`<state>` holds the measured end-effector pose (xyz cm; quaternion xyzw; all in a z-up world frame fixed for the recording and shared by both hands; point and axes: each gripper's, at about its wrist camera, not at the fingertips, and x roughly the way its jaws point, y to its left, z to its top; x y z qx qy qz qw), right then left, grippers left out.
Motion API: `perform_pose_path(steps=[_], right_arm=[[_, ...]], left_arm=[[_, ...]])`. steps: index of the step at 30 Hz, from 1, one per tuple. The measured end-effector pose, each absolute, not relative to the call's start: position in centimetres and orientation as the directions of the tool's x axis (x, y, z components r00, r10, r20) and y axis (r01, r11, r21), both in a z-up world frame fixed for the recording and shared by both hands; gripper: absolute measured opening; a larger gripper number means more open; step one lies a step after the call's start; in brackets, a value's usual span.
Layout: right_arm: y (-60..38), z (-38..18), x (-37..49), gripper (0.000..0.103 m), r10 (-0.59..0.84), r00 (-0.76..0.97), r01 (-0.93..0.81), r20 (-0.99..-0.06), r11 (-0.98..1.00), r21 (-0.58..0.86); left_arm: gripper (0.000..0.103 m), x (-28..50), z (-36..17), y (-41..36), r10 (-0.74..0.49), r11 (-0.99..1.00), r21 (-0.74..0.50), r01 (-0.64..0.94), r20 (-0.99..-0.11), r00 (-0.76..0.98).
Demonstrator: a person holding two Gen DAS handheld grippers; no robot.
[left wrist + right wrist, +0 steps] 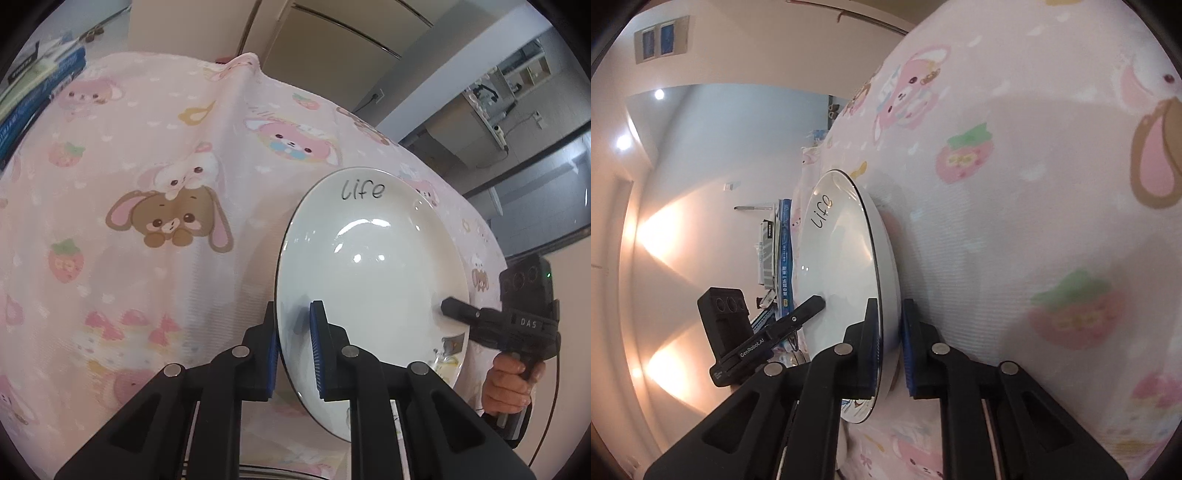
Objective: Organize plates and bowls
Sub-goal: 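Lift the second 'Life' plate with both grippers and tilt it up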
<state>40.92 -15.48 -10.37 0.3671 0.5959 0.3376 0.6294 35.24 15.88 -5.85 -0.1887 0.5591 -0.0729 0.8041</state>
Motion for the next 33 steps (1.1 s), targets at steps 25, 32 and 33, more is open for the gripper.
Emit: perform_pose_path(steps=[25, 32, 33], right_arm=[[-15.6, -6.6, 40.2, 0.011, 0.829, 0.163, -0.098, -0.535, 0.553, 0.827], [-13.6, -4.4, 39.1, 0.011, 0.709, 0.211, -0.142, -0.673, 0.703, 0.696], [-13.6, -4.4, 39.2, 0.011, 0.708, 0.206, -0.134, -0.676, 0.704, 0.697]], left_arm=[[0.017, 33.4, -1.0, 15.2, -0.360, 0.903, -0.427, -0.057, -0.820, 0.446], [0.017, 33.7, -1.7, 15.6, -0.337, 0.908, -0.410, -0.092, -0.842, 0.421], [0.017, 33.6, -1.7, 15.6, -0.342, 0.905, -0.415, -0.092, -0.840, 0.420]])
